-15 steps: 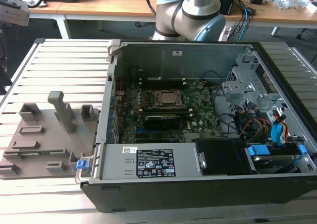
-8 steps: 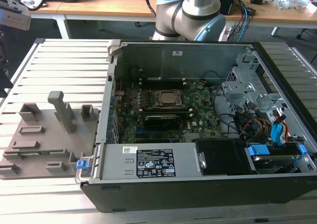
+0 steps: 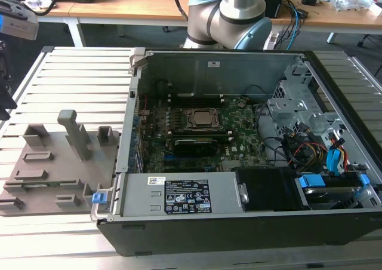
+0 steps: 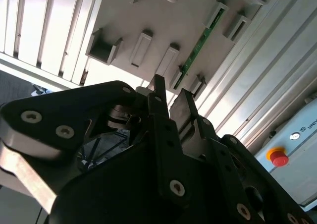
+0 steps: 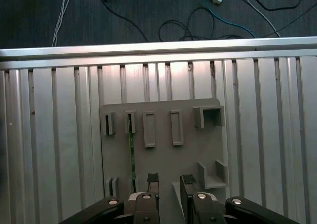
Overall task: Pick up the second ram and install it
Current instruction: 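Pick up the second ram and move it above second insertion slot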
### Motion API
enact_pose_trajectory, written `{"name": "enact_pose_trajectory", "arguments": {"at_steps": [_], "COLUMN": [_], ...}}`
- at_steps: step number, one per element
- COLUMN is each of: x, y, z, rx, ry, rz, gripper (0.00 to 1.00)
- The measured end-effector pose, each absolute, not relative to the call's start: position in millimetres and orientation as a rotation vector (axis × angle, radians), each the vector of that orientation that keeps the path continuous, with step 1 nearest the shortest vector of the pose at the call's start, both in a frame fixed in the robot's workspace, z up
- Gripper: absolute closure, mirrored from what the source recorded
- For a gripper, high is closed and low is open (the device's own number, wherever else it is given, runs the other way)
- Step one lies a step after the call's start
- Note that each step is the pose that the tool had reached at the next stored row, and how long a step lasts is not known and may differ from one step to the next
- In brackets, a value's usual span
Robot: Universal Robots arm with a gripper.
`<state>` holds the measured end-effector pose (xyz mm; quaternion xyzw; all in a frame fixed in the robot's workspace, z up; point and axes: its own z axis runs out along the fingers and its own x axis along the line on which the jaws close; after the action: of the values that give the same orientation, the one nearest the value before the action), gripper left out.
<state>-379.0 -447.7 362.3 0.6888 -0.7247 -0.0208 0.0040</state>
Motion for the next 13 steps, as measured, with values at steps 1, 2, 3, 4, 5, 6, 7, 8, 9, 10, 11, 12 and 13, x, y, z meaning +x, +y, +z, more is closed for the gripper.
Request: {"name": "enact_pose_trajectory", "arguments": {"at_steps": [1, 2, 3, 4, 5, 6, 7, 8, 9, 10, 11, 12, 13], "x": [-379.0, -379.0, -379.0, -379.0, -379.0, -378.9, -379.0, -379.0, -379.0, -379.0, -379.0, -379.0, -379.0], "y": [-447.9, -448.2, -448.4, -448.5, -448.7, -449.0, -449.2, -449.3, -449.6, -449.7, -449.9, -450.2, -450.4], "z": [361.6, 360.7, 360.2, 359.8, 359.2, 358.5, 358.2, 357.8, 357.2, 356.9, 356.5, 355.7, 355.2], "rx": [2.158, 2.158, 2.158, 2.158, 2.158, 2.158, 2.158, 2.158, 2.158, 2.158, 2.158, 2.158, 2.158], "ry": [-2.271, -2.271, -2.271, -2.271, -2.271, -2.271, -2.271, -2.271, -2.271, -2.271, -2.271, -2.271, -2.271], "rz": [-0.065, -0.065, -0.065, -0.065, -0.065, -0.065, -0.065, -0.065, -0.065, -0.065, -0.065, -0.065, -0.065], "gripper": [0.69, 0.69, 0.69, 0.69, 0.69, 0.69, 0.69, 0.69, 0.69, 0.69, 0.69, 0.69, 0.69]}}
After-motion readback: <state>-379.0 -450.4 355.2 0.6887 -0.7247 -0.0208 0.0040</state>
